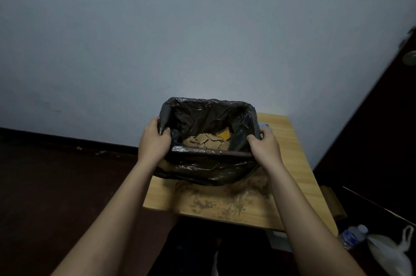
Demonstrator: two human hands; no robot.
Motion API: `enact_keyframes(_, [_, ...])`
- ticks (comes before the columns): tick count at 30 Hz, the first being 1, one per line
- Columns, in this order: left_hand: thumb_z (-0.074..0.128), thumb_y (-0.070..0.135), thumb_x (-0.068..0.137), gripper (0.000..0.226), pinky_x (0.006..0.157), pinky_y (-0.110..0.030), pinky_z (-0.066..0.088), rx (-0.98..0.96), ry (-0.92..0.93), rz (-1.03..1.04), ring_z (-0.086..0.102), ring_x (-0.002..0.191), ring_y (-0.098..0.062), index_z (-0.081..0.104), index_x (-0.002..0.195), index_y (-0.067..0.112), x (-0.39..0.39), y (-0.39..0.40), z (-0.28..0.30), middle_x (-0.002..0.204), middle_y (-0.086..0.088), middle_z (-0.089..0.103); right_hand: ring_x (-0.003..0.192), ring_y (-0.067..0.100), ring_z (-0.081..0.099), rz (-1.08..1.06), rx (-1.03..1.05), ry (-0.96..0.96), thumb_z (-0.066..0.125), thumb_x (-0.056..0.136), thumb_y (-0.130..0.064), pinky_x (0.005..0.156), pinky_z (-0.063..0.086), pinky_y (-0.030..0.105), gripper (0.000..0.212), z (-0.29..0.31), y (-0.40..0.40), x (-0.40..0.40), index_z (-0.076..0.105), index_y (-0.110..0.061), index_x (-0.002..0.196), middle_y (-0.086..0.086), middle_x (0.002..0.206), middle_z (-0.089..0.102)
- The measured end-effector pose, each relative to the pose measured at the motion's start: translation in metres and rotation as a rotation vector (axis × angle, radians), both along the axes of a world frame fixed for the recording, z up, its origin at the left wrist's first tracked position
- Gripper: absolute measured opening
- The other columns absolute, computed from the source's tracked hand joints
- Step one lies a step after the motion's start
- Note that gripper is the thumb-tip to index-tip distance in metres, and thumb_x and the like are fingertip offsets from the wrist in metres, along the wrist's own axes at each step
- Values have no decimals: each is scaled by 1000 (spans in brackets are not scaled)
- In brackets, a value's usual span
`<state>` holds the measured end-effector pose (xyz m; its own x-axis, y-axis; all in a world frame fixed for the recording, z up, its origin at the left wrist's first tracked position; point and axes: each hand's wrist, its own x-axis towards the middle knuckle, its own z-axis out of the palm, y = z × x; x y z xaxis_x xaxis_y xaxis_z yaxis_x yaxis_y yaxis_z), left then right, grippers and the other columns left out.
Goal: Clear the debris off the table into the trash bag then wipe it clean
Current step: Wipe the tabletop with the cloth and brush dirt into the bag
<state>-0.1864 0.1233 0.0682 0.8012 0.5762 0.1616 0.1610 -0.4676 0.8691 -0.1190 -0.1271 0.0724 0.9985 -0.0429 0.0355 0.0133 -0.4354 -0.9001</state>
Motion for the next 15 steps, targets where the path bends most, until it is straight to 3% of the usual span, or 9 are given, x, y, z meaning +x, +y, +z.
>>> enact_keyframes(3, [51, 15, 92, 29, 78, -30, 37, 4, 0, -28, 55, 103, -24, 53, 120, 21, -5, 8, 1, 107, 1, 58, 78, 11, 59, -1, 33, 19, 52, 90, -20, 60, 46, 28, 24, -2, 6, -16, 57, -19, 114, -5, 91, 62])
enact_keyframes(6, [51, 20, 93, 28, 78, -31, 36, 46, 52, 9, 56, 106, -29, 52, 121, 24, -10, 12, 2, 112, -3, 61, 100, 21, 61, 32, 28, -34, 52, 91, -21, 80, 53, 36, 22, -5, 10, -33, 61, -26, 110, -2, 104, 65])
enact_keyframes(7, [51, 20, 93, 28, 77, -32, 35, 74, 68, 29, 55, 107, -31, 52, 121, 25, -13, 13, 2, 114, -4, 61, 111, 21, 57, 50, -4, -52, 53, 92, -24, 90, 51, 40, 31, -6, 10, -38, 57, -26, 122, -2, 117, 63])
enact_keyframes(9, [50, 20, 92, 29, 77, -33, 34, 120, 78, 69, 55, 107, -34, 52, 121, 26, -17, 14, 5, 115, -5, 62, 132, 21, 42, 60, -130, -82, 52, 95, -31, 107, 41, 41, 56, -9, 8, -45, 35, -23, 148, 0, 145, 45])
enact_keyframes(11, [49, 17, 91, 31, 76, -33, 34, 148, 77, 88, 56, 106, -36, 53, 121, 25, -20, 15, 9, 115, -6, 62, 139, 23, 30, 41, -323, -190, 50, 97, -37, 109, 33, 39, 66, -8, 9, -56, 20, -22, 154, 3, 152, 32])
enact_keyframes(13, [48, 16, 90, 30, 76, -34, 35, 174, 85, 88, 56, 104, -37, 54, 119, 23, -22, 14, 10, 113, -9, 62, 135, 25, 32, 37, -491, -428, 52, 96, -39, 107, 33, 41, 62, -4, 12, -68, 29, -20, 151, 5, 146, 37])
enact_keyframes(15, [48, 15, 90, 27, 74, -33, 35, 185, 93, 91, 56, 101, -38, 54, 116, 20, -23, 11, 10, 112, -10, 61, 129, 24, 39, 162, -628, -629, 53, 94, -47, 104, 34, 42, 54, 2, 19, -77, 47, -20, 141, 3, 137, 47])
